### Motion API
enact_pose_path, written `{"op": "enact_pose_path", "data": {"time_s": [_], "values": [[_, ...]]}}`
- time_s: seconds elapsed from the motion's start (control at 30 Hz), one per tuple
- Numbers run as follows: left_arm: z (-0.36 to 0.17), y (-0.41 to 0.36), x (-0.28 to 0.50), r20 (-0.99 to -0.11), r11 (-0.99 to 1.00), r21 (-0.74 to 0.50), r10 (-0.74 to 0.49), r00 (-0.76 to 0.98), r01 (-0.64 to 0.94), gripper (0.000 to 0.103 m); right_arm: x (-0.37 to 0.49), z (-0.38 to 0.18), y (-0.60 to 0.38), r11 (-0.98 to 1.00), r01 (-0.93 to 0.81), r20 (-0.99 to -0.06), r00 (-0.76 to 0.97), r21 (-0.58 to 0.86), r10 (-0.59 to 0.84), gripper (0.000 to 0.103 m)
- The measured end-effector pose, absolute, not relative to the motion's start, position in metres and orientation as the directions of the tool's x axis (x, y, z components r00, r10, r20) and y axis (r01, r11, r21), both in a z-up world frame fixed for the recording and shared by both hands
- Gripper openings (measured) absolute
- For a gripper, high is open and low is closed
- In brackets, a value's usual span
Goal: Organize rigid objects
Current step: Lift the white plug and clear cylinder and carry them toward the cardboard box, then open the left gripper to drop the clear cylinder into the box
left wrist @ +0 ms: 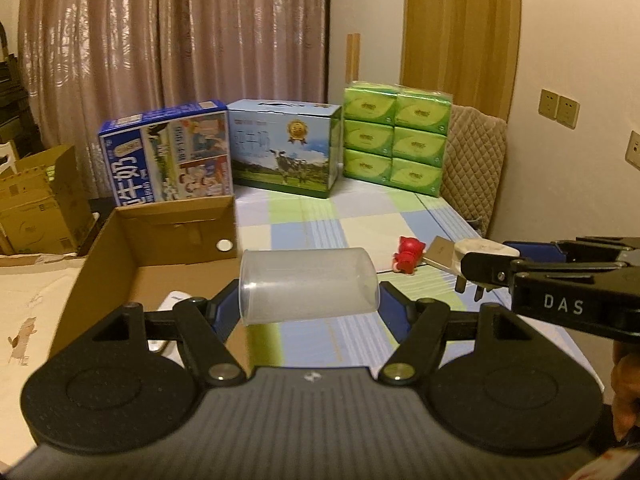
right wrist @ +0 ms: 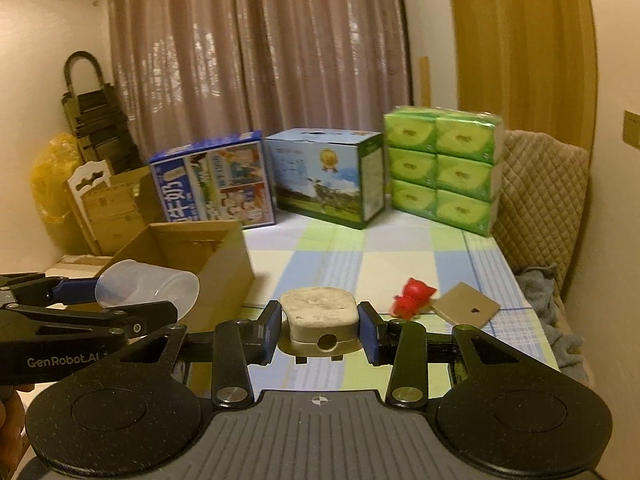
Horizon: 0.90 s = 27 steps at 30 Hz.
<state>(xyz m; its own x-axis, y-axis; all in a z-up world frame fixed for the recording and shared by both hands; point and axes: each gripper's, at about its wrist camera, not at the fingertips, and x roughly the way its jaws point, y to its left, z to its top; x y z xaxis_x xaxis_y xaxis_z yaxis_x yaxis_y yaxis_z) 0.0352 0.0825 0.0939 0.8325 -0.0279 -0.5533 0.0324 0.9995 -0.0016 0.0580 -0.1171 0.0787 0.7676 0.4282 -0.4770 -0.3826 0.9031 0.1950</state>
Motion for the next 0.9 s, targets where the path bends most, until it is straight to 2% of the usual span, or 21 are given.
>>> {"op": "enact_pose_path", "data": {"time_s": [0.53, 0.9], "values": [[0.102, 0.202, 0.012, -0.551, 0.987, 0.035, 0.152, 0.82, -0.16, 0.067, 0.065, 0.09, -0.024, 0.809, -0.553, -0.47, 0.67, 0.199, 0.574, 0.038], [0.084, 0.253, 0.021, -0.597, 0.978, 0.047, 0.19, 0.78, -0.203, 0.067, 0.086, 0.074, 0.037, 0.751, -0.619, -0.507, 0.583, 0.23, 0.635, 0.038]]}}
